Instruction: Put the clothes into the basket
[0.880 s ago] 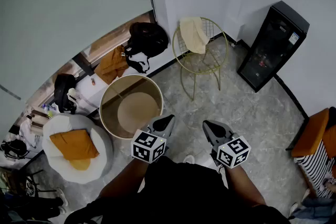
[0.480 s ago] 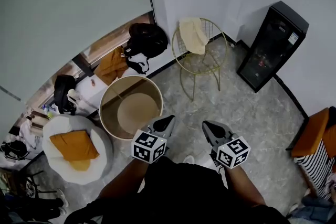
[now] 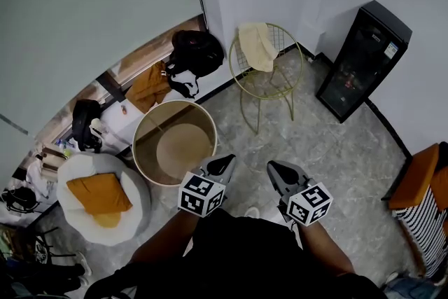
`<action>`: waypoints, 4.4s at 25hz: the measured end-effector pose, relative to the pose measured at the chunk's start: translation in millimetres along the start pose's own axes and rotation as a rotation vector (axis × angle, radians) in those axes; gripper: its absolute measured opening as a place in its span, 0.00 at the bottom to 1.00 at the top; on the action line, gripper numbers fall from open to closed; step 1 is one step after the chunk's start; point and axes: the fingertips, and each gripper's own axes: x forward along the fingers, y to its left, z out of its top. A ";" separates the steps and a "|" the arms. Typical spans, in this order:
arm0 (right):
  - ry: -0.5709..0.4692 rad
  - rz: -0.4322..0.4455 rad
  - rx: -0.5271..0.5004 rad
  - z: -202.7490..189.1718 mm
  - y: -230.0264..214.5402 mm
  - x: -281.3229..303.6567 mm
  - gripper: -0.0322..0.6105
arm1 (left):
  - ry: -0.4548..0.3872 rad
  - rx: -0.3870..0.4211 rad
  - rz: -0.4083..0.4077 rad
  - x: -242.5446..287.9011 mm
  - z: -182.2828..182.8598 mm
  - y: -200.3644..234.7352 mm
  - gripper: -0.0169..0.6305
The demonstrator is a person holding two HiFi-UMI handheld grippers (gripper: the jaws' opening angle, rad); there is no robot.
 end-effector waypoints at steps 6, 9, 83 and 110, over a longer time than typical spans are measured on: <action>0.017 0.000 0.011 -6.3 -4.0 -2.8 0.07 | 0.002 0.021 0.000 5.7 1.3 -5.1 0.03; 0.017 0.000 0.006 -4.3 -6.0 -4.6 0.07 | -0.005 0.019 -0.002 9.1 5.6 -6.7 0.03; 0.120 0.062 0.012 153.5 -290.5 292.2 0.07 | 0.018 -0.079 0.037 288.8 172.2 255.5 0.03; 0.168 0.116 0.108 180.0 -460.1 360.1 0.07 | 0.082 -0.134 0.104 450.5 229.5 313.9 0.03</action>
